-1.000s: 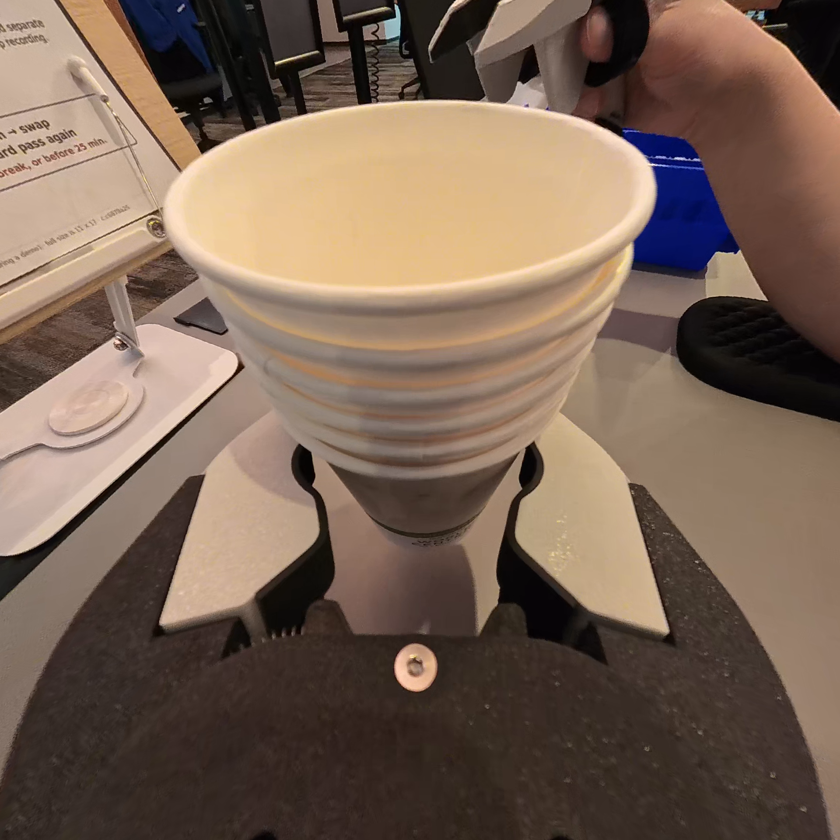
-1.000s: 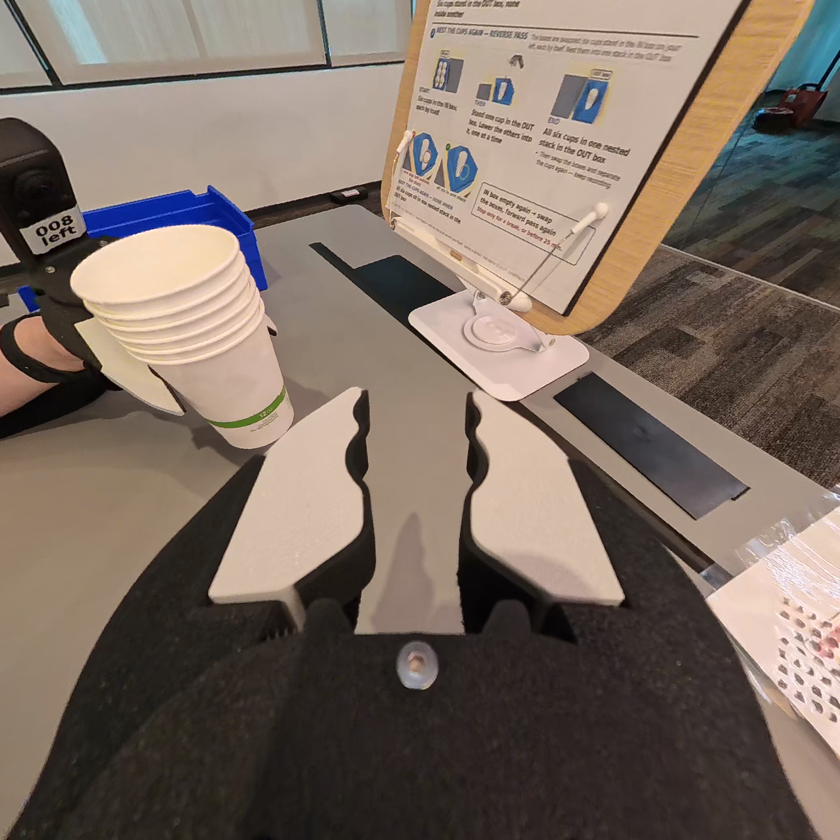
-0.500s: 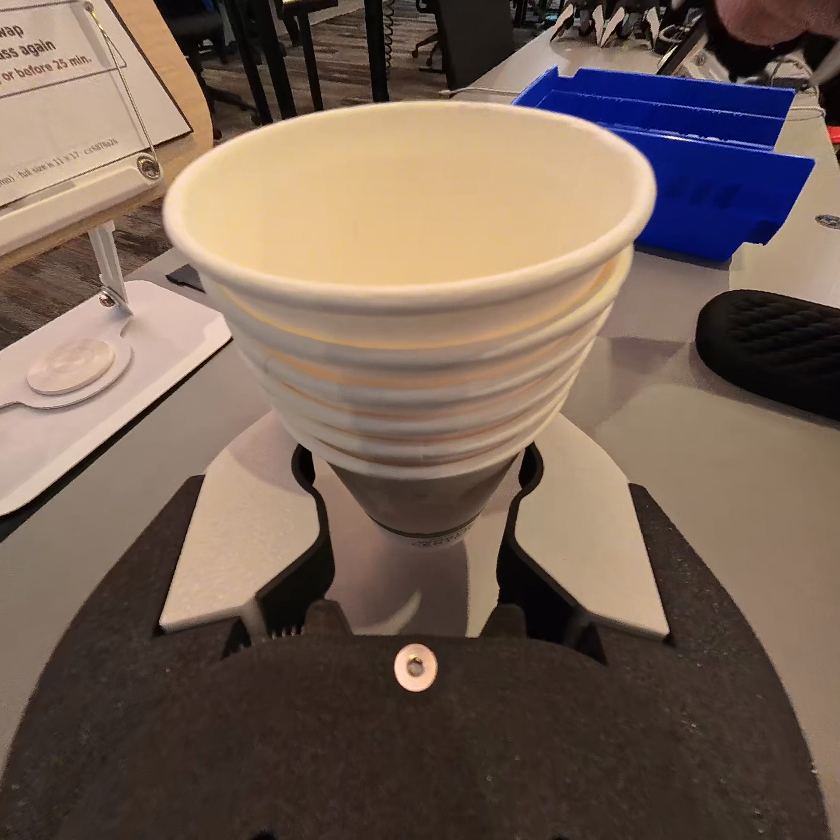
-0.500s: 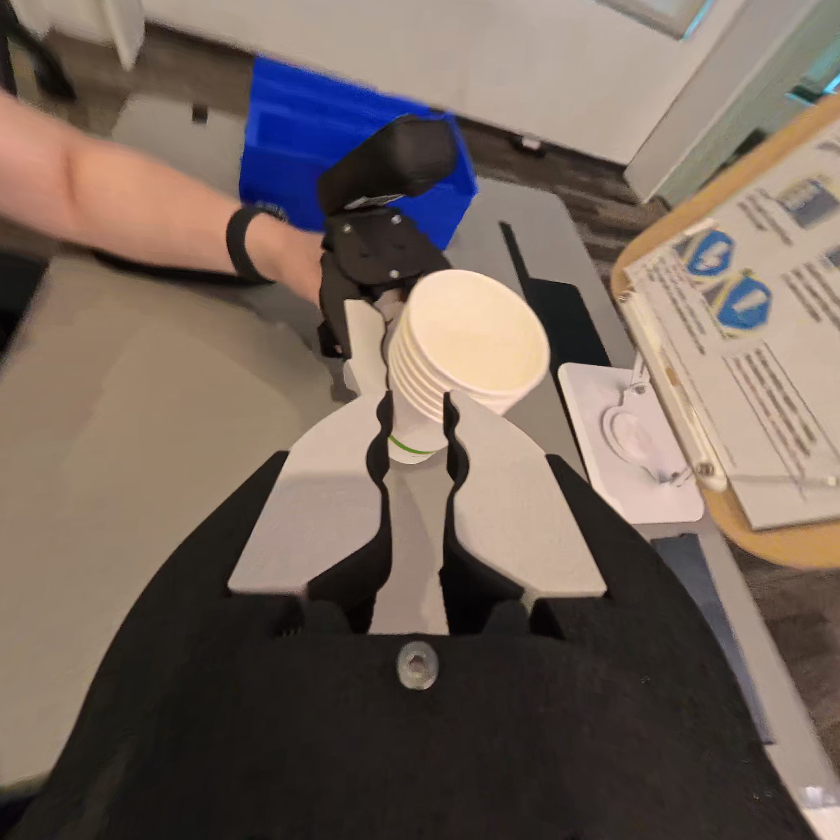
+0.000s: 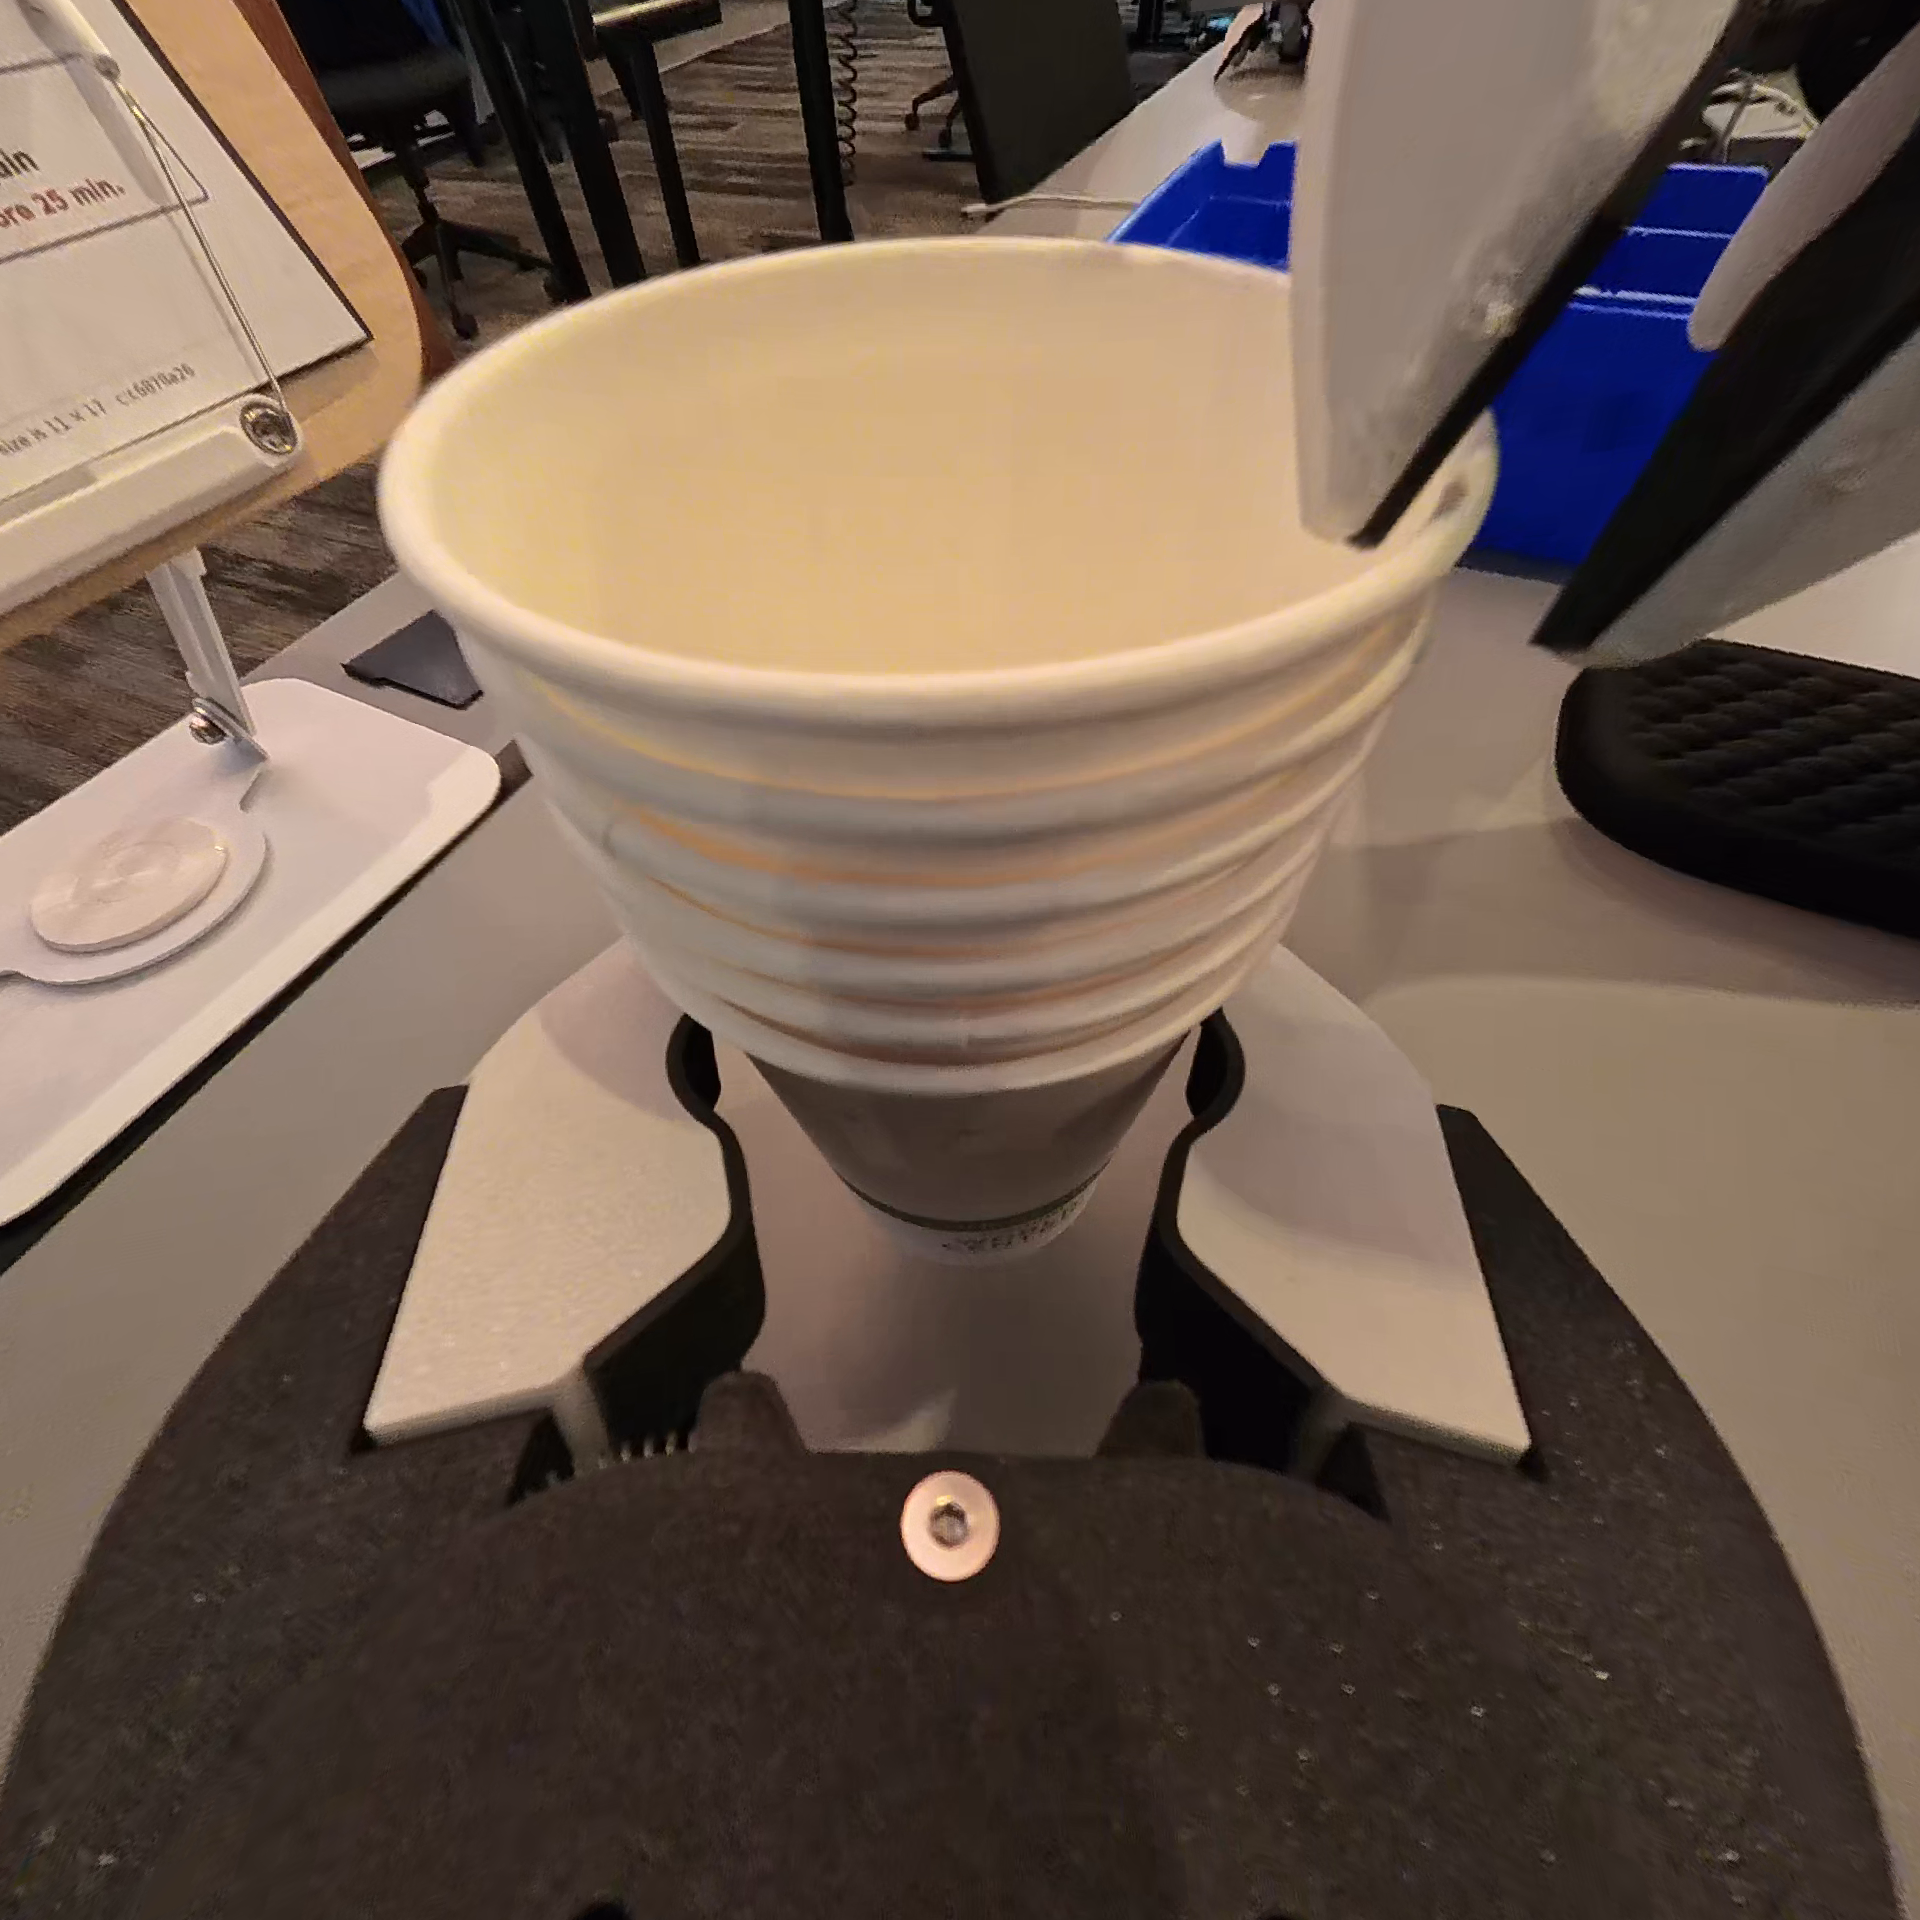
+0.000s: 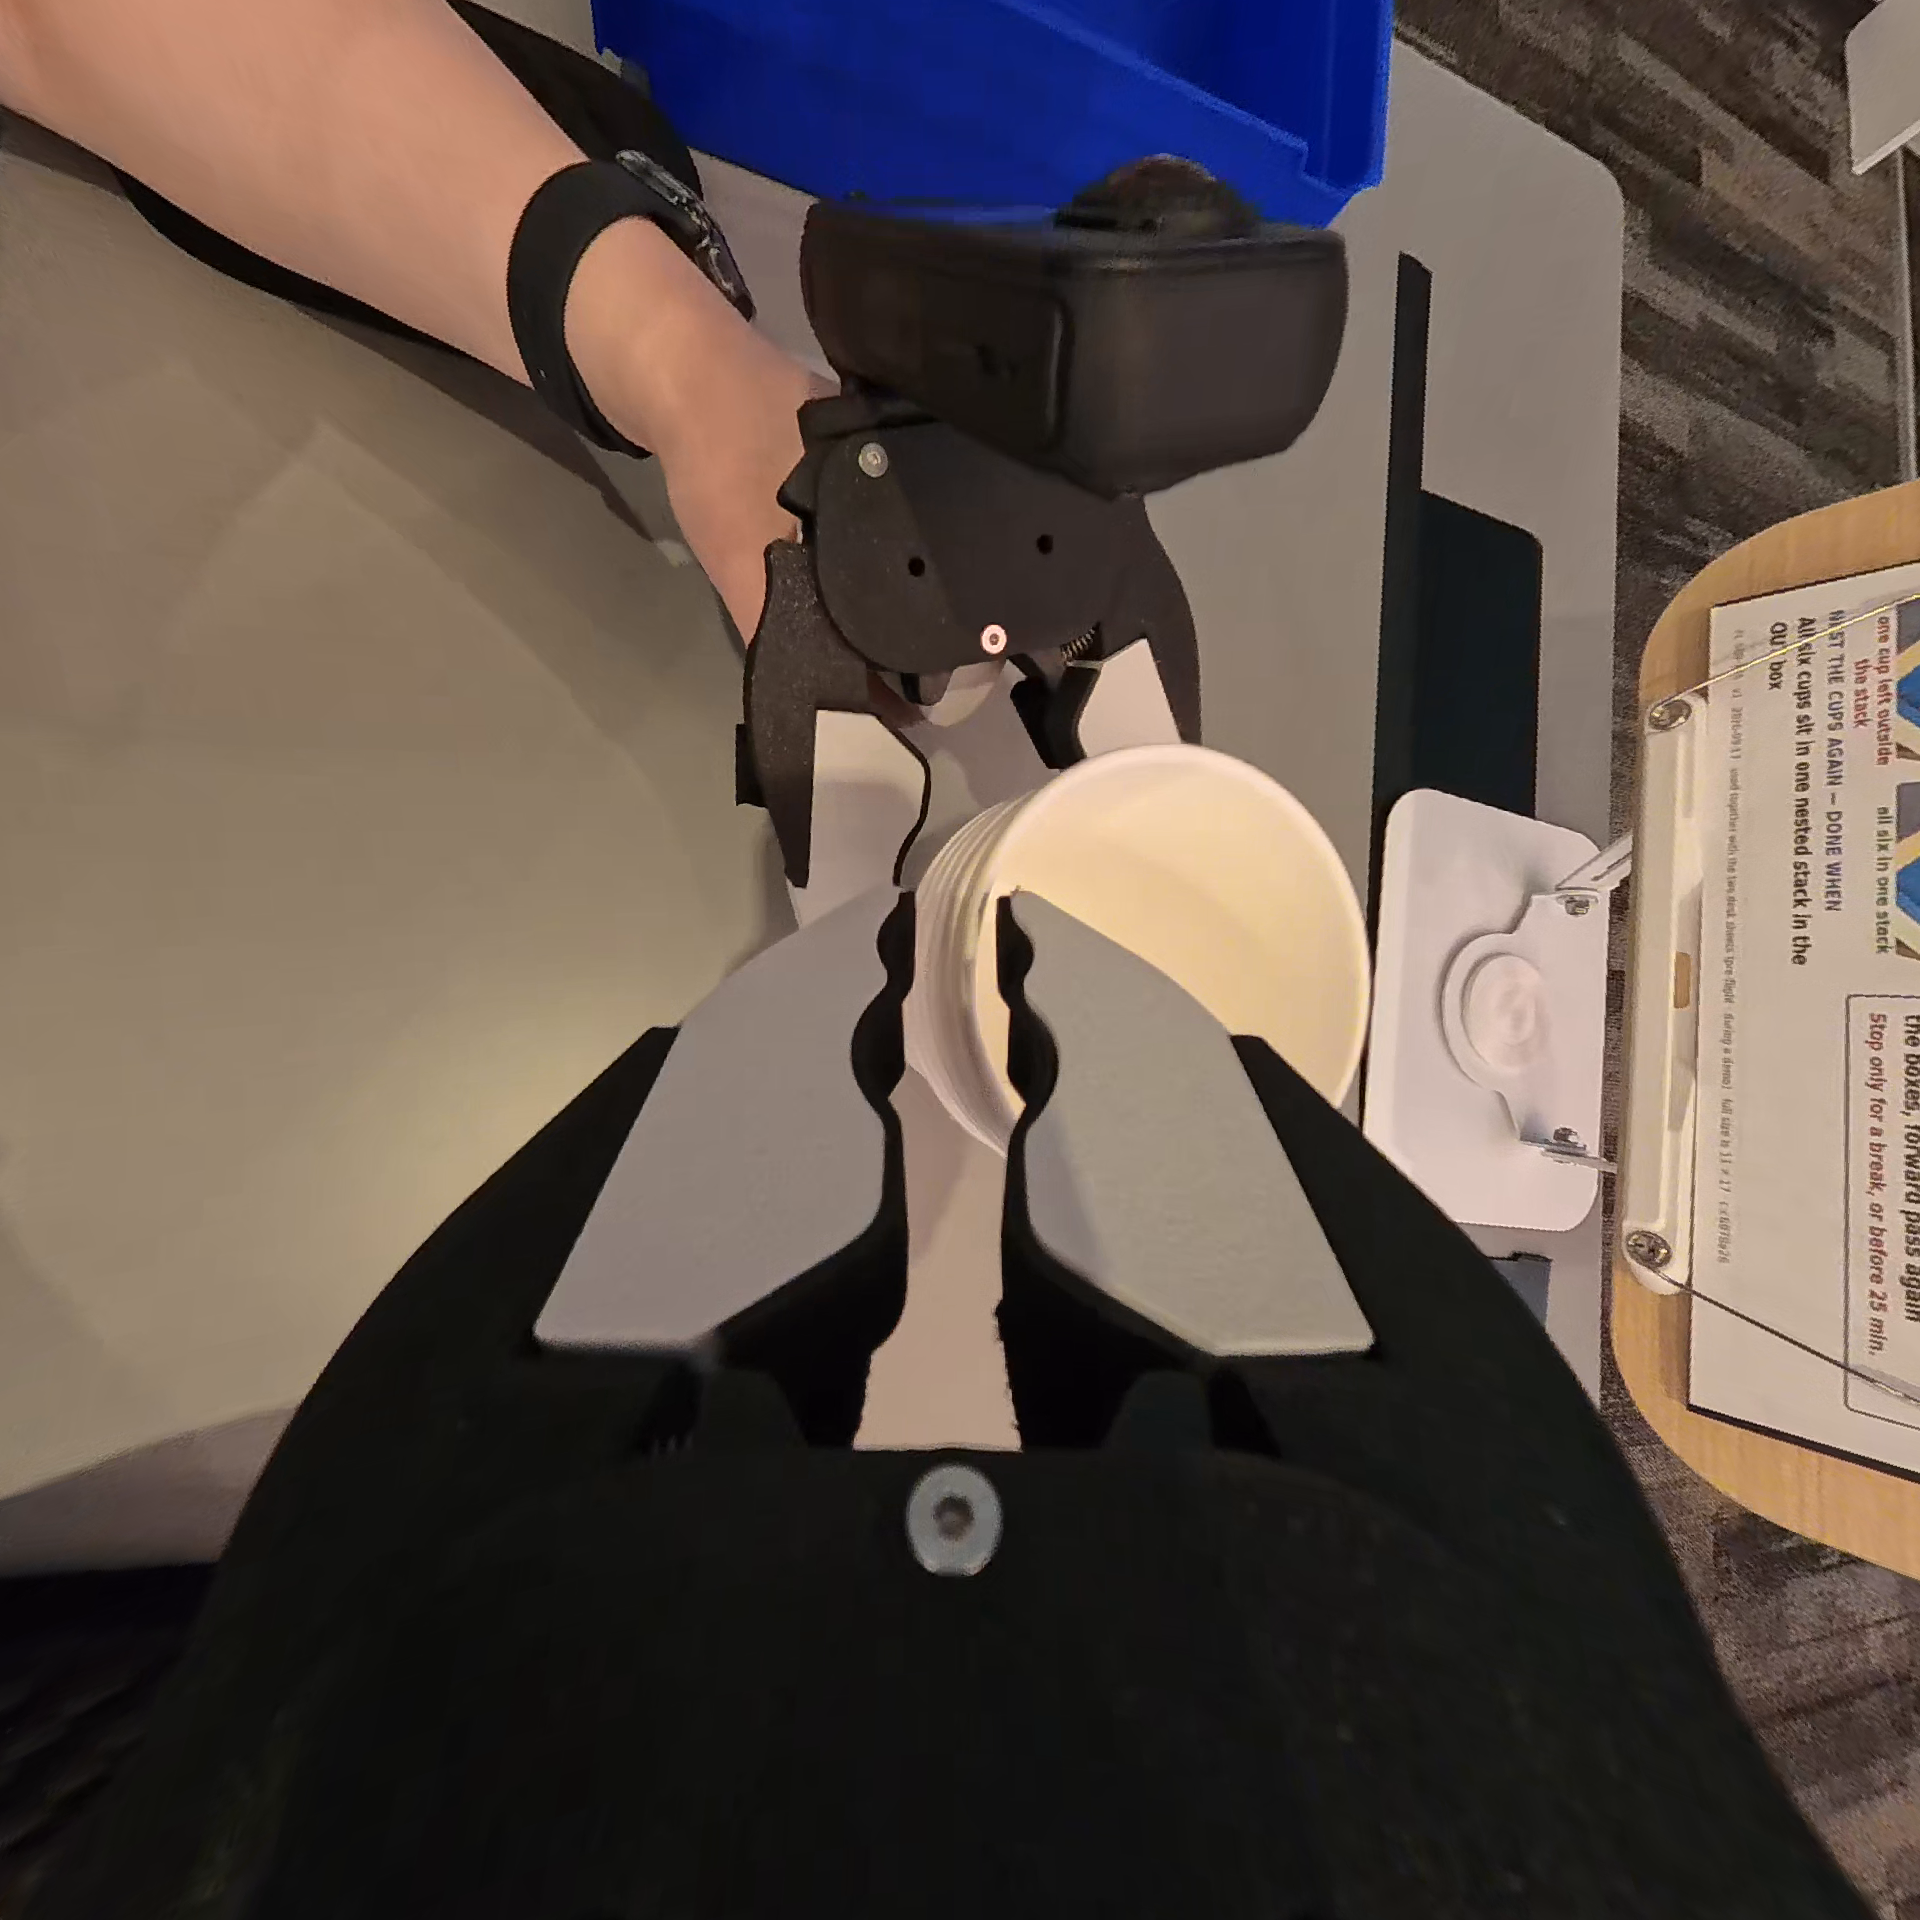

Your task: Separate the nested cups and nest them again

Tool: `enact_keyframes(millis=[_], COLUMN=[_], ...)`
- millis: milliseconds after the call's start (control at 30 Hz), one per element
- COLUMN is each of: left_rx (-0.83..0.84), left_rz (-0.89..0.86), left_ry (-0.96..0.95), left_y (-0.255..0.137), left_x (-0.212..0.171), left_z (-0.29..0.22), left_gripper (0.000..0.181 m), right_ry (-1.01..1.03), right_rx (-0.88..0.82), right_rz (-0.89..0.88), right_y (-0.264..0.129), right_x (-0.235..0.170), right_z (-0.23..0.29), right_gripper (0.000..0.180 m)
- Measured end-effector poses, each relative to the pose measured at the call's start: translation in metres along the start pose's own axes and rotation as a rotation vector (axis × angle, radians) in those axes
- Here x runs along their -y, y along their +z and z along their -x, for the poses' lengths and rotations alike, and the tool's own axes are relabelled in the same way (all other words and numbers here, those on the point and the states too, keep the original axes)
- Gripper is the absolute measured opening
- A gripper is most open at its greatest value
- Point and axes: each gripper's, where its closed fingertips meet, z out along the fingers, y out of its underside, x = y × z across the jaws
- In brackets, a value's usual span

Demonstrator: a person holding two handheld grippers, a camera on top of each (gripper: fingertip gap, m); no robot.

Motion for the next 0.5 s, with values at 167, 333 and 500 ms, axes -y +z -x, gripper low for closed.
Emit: enact_keyframes(millis=[167,333,500], left_rx=[0.008,0.010,0.008], left_rz=[-0.006,-0.005,-0.008], left_ry=[0.007,0.017,0.024], left_y=[-0.0023,-0.0024,-0.0028], left_x=[0.0022,0.0028,0.0050], left_z=[0.0017,0.0005,-0.0019], left_gripper=[0.089,0.090,0.089], right_ry=[0.019,0.037,0.049], right_rx=[0.012,0.011,0.034], right_rz=[-0.013,0.005,0.010], right_y=[-0.0032,-0.0052,-0.0068], right_x=[0.0036,0.0015,0.0004], right_z=[-0.0007,-0.0029,-0.0004], right_gripper=[0.013,0.010,0.005])
